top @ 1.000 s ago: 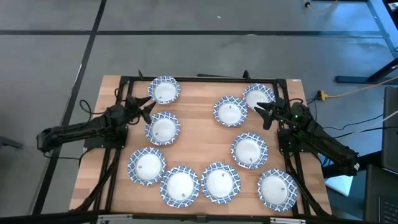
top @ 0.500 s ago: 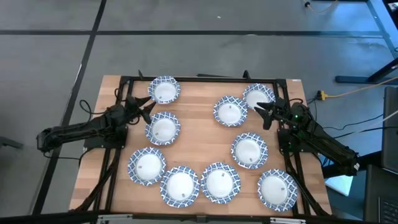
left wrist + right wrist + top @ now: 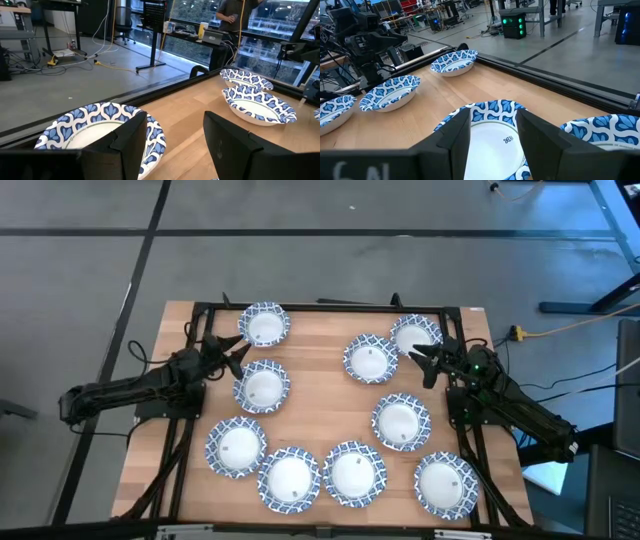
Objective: Nest bowls inside each other
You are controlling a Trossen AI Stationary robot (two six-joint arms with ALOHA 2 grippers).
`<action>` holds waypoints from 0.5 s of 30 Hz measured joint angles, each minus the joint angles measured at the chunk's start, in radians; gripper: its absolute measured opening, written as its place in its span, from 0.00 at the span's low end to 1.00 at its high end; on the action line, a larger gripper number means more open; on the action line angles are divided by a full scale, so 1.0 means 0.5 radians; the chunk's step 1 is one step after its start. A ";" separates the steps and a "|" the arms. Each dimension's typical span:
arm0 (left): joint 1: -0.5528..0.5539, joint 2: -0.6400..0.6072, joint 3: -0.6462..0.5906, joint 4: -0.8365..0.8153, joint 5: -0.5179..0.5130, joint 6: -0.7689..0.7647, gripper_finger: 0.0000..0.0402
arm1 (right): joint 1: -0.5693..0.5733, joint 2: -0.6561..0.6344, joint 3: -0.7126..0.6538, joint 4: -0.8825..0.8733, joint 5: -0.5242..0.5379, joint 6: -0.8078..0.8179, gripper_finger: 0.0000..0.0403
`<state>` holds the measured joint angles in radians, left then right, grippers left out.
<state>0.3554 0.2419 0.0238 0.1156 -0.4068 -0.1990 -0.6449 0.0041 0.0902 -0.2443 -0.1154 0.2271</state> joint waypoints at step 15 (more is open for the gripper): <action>0.000 0.000 0.000 0.000 0.000 0.000 0.47 | -0.001 0.001 0.000 0.129 0.208 -0.001 0.40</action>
<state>0.3555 0.2420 0.0238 0.1154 -0.4068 -0.1989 -0.6453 0.0044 0.0902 -0.1799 -0.0113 0.2265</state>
